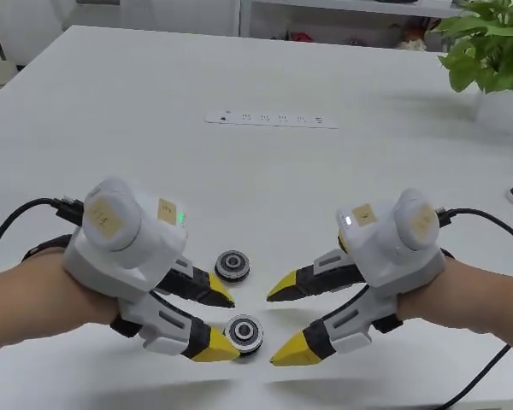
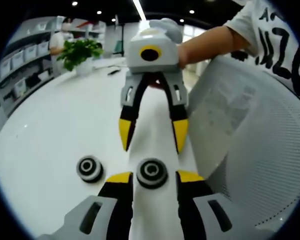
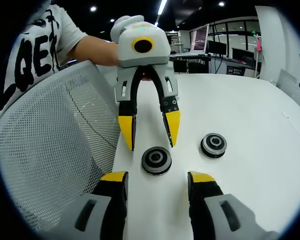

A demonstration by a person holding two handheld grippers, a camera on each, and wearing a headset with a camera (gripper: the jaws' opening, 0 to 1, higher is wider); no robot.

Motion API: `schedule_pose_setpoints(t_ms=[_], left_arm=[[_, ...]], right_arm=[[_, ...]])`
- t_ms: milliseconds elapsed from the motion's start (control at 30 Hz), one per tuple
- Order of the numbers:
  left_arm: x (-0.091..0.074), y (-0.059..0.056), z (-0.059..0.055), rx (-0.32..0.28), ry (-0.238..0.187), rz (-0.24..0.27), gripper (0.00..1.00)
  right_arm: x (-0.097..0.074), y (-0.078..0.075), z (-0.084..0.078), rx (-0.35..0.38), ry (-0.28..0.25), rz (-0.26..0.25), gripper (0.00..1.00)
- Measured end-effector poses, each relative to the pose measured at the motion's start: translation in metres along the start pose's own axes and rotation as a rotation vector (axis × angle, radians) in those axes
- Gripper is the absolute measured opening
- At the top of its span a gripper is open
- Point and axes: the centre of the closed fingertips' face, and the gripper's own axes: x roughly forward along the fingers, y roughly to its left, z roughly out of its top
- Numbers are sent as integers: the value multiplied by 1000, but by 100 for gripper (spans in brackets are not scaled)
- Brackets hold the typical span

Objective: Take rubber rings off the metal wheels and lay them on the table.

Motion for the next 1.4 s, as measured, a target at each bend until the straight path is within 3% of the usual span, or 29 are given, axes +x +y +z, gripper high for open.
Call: schedule_pose_setpoints(t_ms=[267,500,600,767,1400], left_arm=[[7,-2,-1,17,20,-16,27],[8,1,1,13,23,-1,19],[9,1,1,43,33,14,17],[11,4,1,65,33,26,15],[13,6,0,45,39,57,14]], right_arm=[[2,1,-2,-3,6,8,44],[3,2,-3,-1,5,10,44],[4,3,-3,-4,8,12,44],[4,2,-3,-3,4,7,43],[21,6,1,30,-36,7,31]])
